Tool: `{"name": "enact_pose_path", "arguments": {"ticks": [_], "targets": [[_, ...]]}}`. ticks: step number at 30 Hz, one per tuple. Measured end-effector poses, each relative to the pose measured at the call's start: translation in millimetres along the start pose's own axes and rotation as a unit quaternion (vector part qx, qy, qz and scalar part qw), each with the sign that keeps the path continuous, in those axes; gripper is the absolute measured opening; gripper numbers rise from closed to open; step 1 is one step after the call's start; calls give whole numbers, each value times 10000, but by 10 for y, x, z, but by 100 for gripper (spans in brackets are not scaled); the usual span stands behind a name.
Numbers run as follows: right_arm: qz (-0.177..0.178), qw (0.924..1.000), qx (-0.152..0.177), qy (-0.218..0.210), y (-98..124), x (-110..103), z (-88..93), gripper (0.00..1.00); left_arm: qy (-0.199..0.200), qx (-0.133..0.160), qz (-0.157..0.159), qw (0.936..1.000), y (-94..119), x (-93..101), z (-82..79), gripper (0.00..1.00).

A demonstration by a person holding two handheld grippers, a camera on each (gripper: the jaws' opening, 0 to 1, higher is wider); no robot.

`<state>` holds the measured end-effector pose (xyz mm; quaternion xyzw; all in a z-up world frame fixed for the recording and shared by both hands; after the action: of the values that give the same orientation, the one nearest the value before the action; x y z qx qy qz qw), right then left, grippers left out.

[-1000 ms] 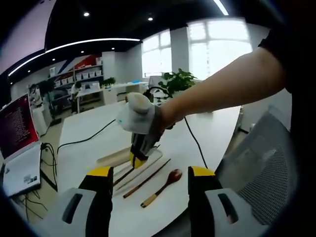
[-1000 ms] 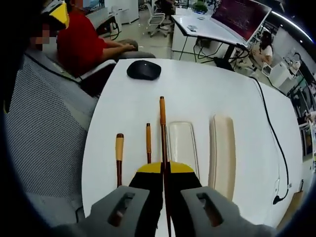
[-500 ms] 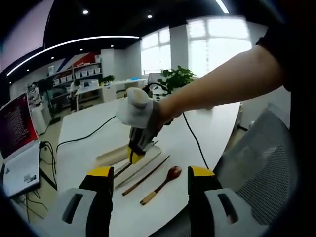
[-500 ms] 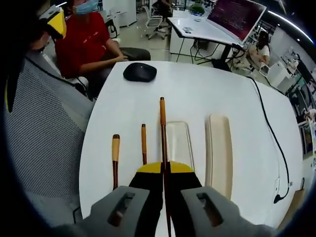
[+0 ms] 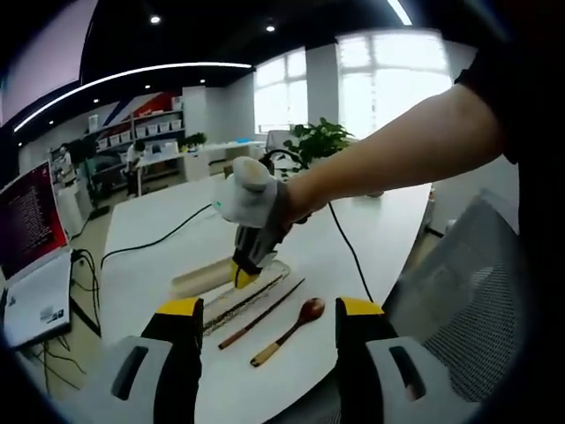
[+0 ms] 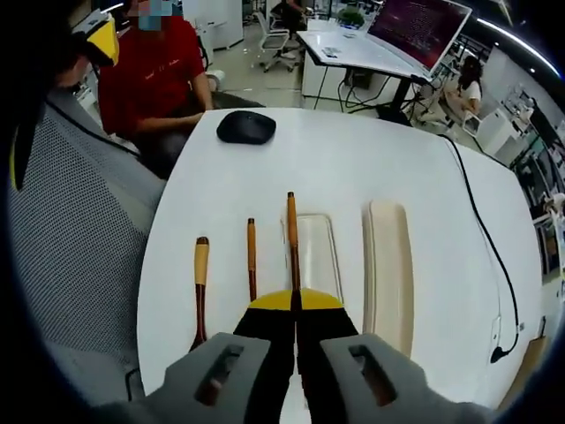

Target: Arrange the utensils inside the cutlery case until each visible utensil rests in its matching compartment.

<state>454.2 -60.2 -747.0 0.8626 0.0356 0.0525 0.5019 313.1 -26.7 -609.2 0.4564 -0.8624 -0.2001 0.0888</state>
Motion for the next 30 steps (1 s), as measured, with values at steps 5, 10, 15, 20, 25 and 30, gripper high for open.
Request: {"name": "enact_pose_path", "arguments": {"ticks": [5,10,15,20,25,30], "targets": [[-60,9999,-100,3,-40,-47,73,0,-10,-65,31,10000,-13,18,20,62],[-151,9998,-114,-57,-72,-103,92,0,29,-22,-48,10000,-3,-23,11,62],[-335,9993,-150,-24,-171,-257,116,0,25,-43,-30,10000,-5,-15,22,62],[-376,9988,-307,-31,-210,-294,161,0,-30,-58,-70,10000,0,-23,21,62],[-235,9989,-413,-3,-255,-278,187,0,-8,-47,-63,10000,4,-20,18,62],[-254,9984,-499,29,-327,-349,204,0,2,-26,-68,10000,13,-22,17,62]]}}
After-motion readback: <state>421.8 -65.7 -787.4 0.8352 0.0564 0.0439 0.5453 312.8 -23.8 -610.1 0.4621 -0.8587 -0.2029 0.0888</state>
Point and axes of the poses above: the point that each gripper's makers call its tool centre point, and the gripper's own axes: y roughly backward along the fingers, x roughly to its right, z roughly out of its underside, the point moved 1 cm from there along y, roughly backward along the fingers, and after that the axes turned 1 degree about x, right-handed, at the moved point
